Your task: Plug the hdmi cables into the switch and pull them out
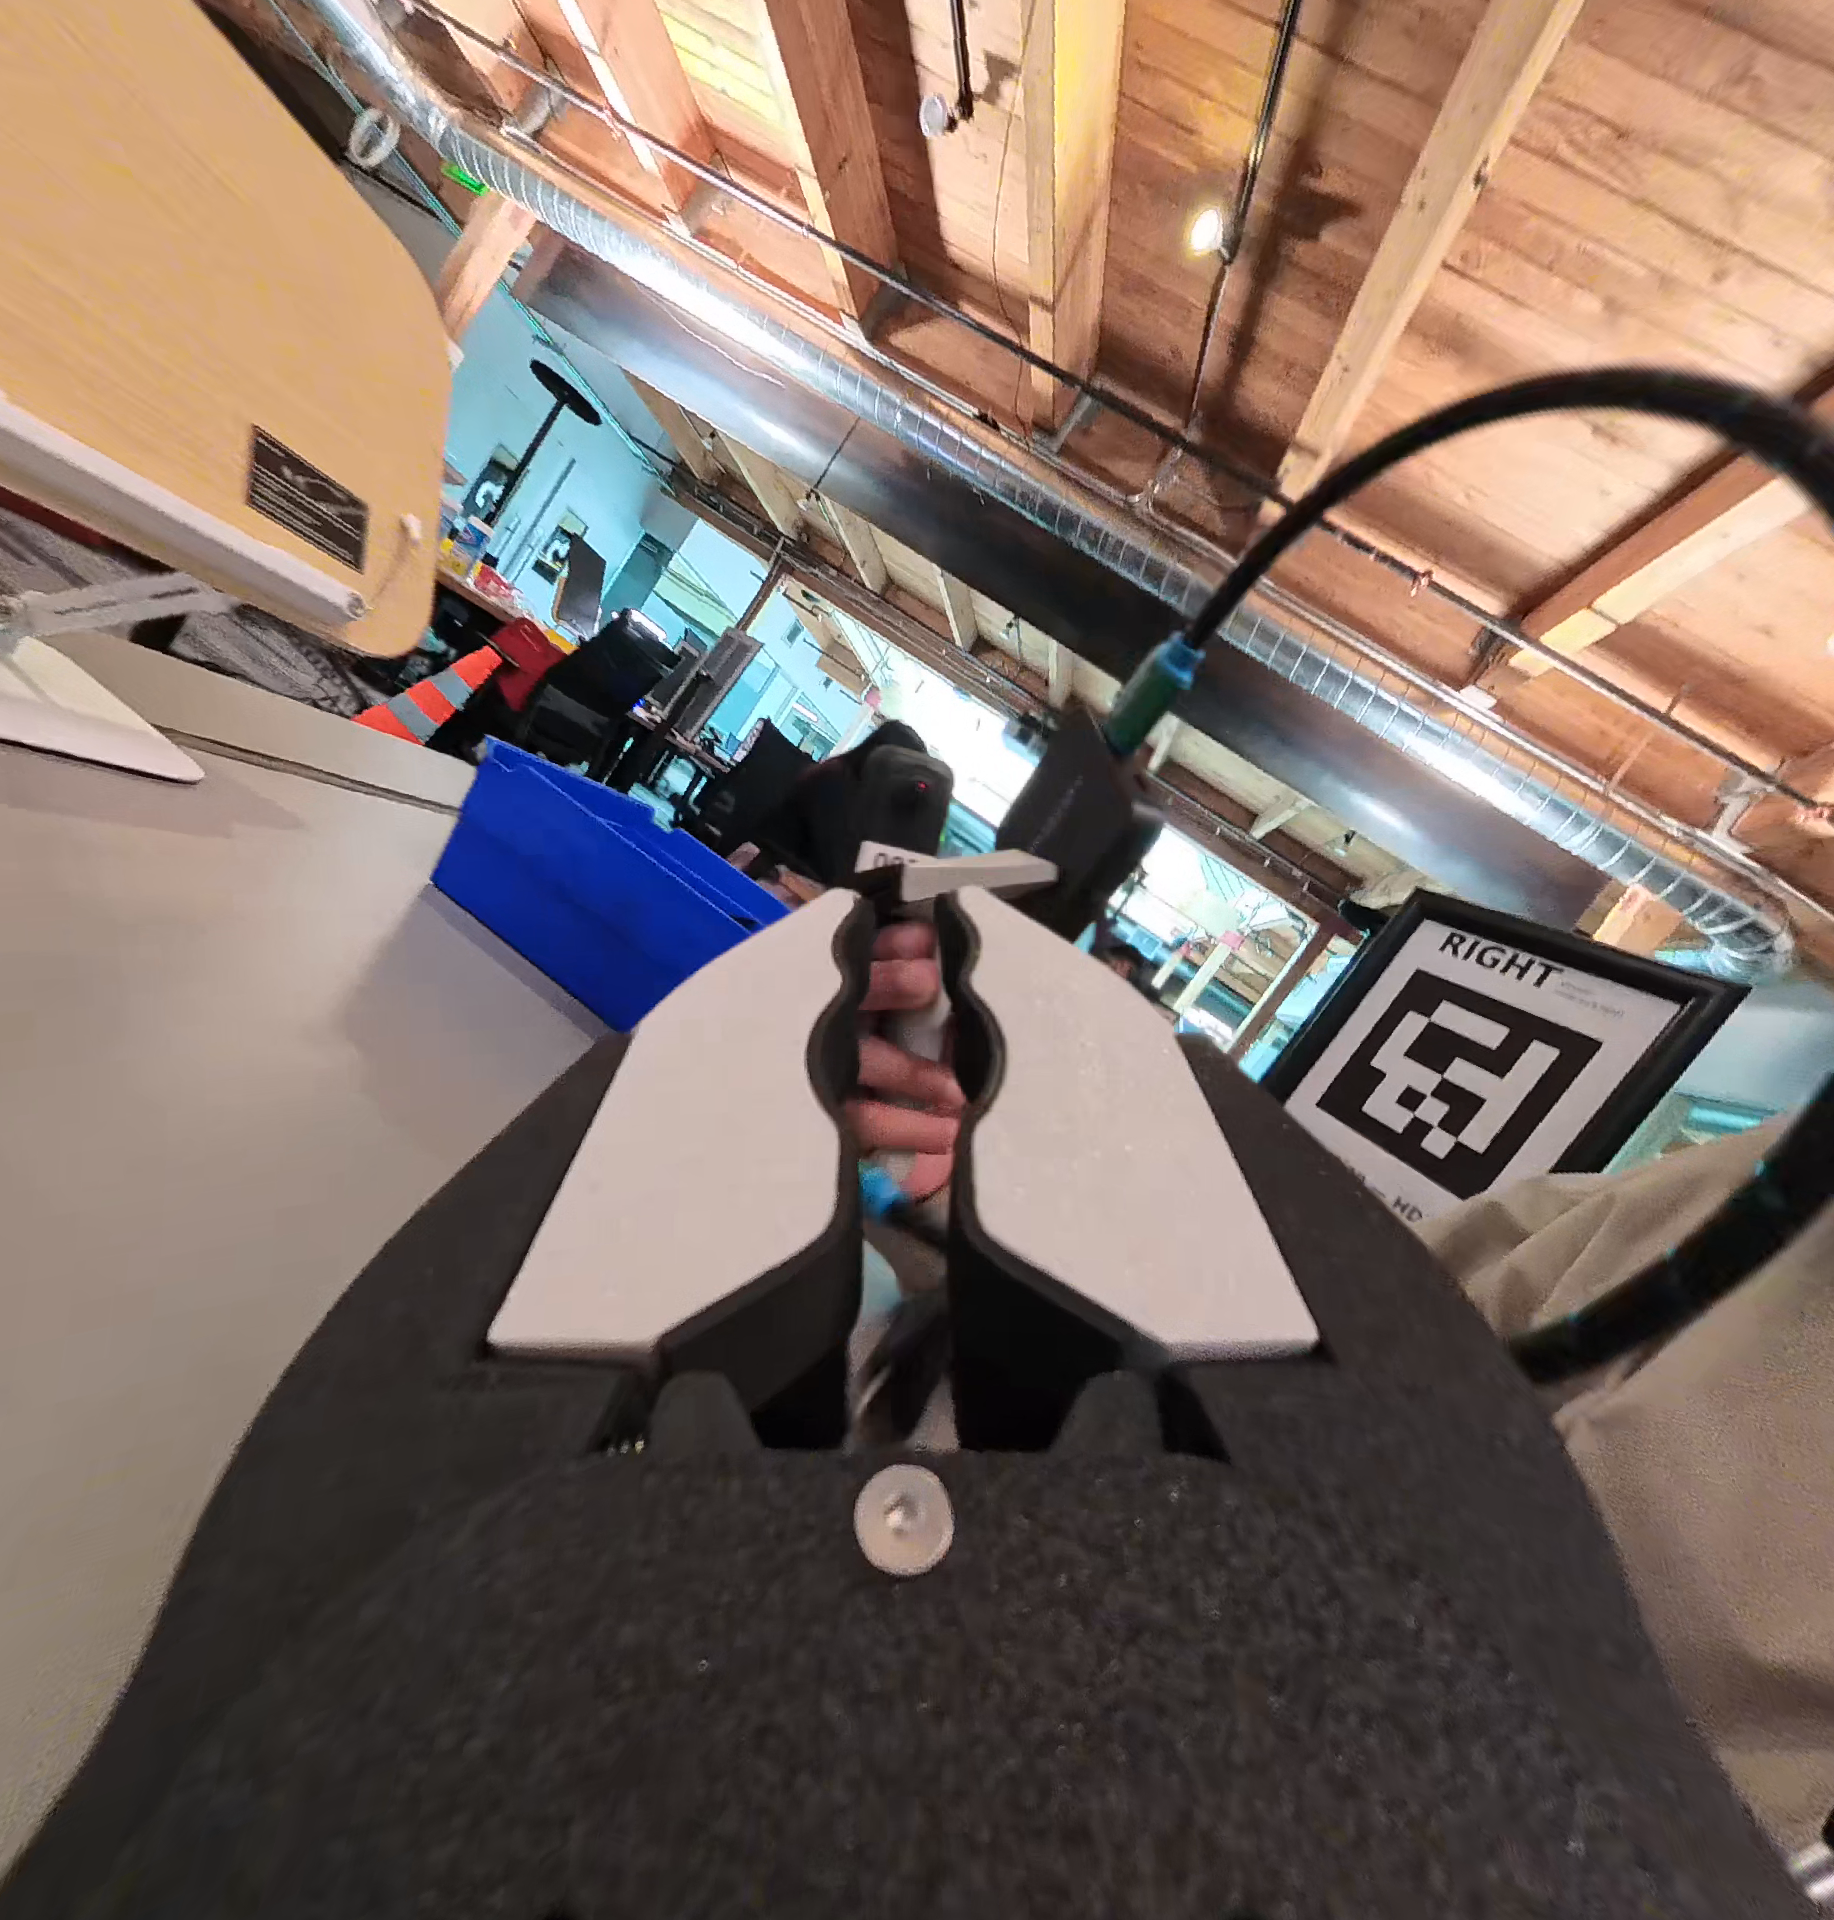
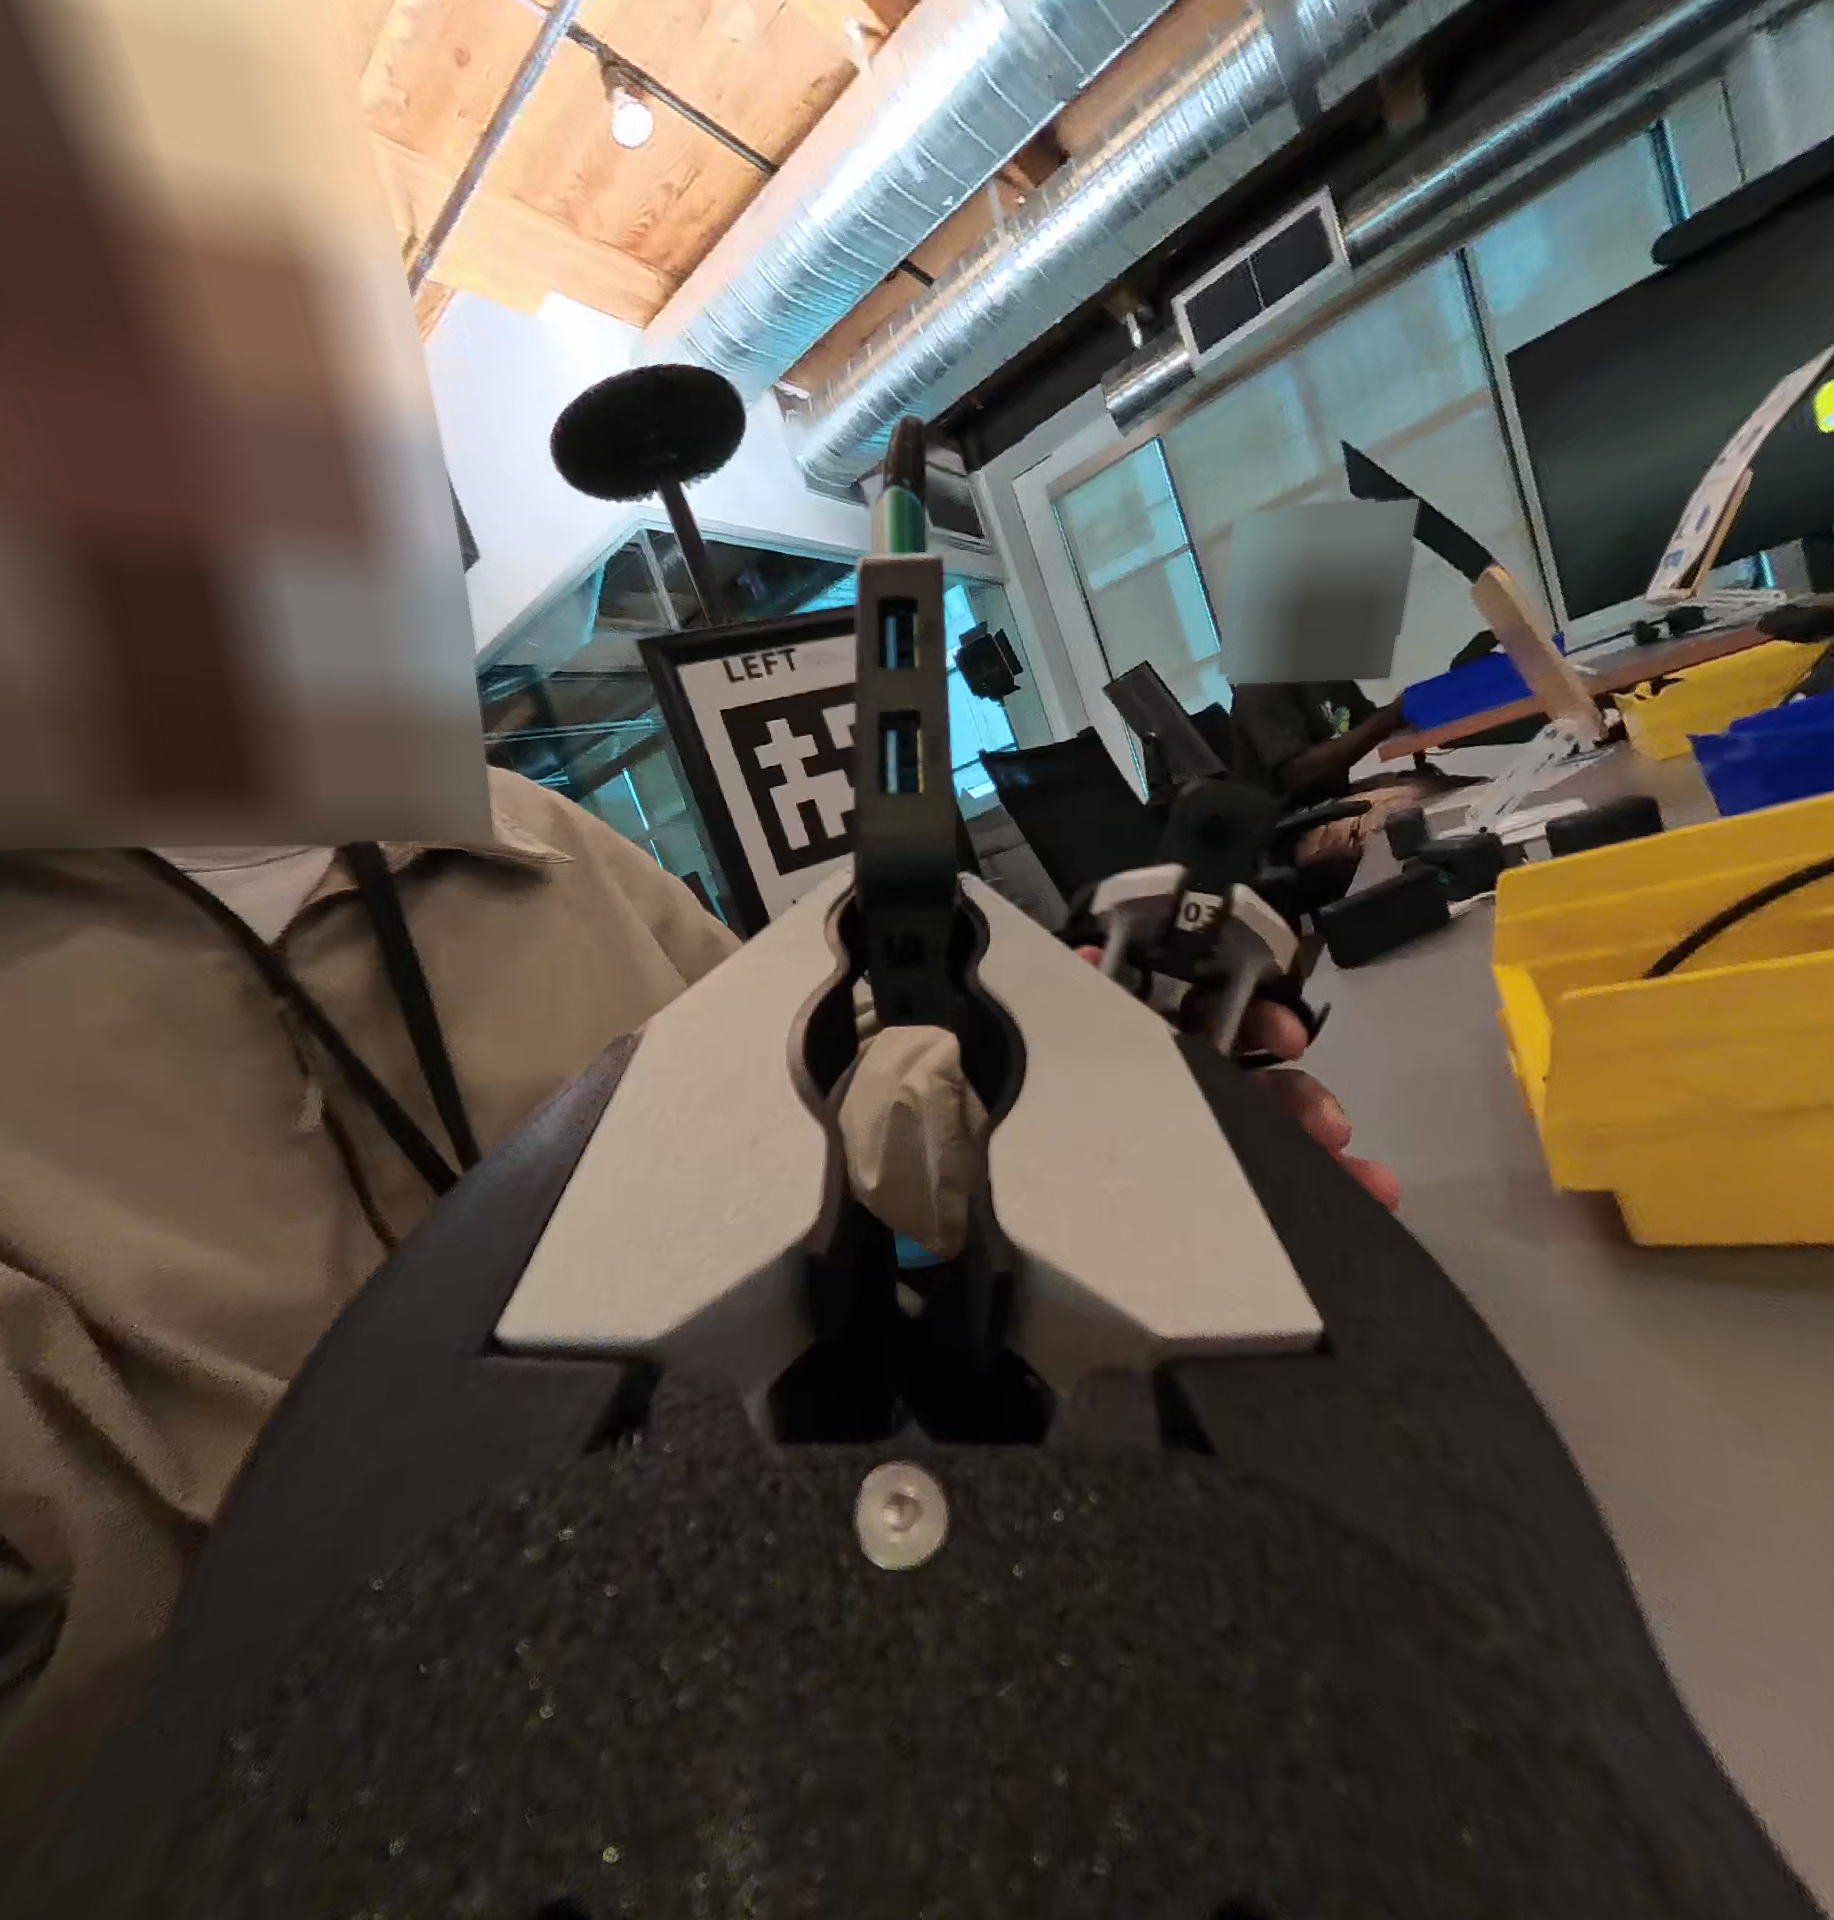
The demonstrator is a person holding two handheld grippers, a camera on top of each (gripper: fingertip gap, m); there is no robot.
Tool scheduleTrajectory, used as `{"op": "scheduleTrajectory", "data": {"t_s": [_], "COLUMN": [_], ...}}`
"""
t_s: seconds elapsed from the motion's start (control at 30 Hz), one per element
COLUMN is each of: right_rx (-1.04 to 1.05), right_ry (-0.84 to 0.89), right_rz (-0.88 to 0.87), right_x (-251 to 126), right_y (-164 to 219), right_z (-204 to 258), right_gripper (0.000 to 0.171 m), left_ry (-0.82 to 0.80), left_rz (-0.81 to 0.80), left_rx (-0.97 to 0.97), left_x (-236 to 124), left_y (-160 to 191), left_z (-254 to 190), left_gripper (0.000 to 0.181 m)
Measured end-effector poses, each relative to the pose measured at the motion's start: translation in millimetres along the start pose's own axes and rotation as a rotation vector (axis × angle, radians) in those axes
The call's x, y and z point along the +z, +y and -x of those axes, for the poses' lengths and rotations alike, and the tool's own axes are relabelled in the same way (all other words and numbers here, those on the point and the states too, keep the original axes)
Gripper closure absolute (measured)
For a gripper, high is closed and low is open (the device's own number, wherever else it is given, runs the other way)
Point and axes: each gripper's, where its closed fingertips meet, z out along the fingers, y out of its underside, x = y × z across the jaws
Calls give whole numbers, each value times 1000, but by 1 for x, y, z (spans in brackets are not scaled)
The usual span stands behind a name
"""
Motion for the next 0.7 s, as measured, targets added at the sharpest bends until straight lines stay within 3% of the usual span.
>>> {"op": "scheduleTrajectory", "data": {"t_s": [0.13,0.27,0.4,0.53,0.63,0.7], "right_rx": [-113,-306,-522,-619,-610,-544], "right_ry": [53,319,722,1091,1196,1198], "right_rz": [27,57,133,272,335,341], "right_x": [-8,-39,-112,-224,-288,-311], "right_y": [-42,-117,-188,-242,-263,-263], "right_z": [29,64,85,76,59,39], "right_gripper": [160,160,159,160,160,160], "left_ry": [-33,-110,-168,-153,-159,-172], "left_rz": [1,31,32,84,147,198], "left_rx": [72,170,220,217,293,350], "left_x": [-11,-26,-30,-24,-19,-16], "left_y": [-8,-12,-16,-3,10,19], "left_z": [3,9,19,17,16,17], "left_gripper": [174,174,174,174,174,174]}}
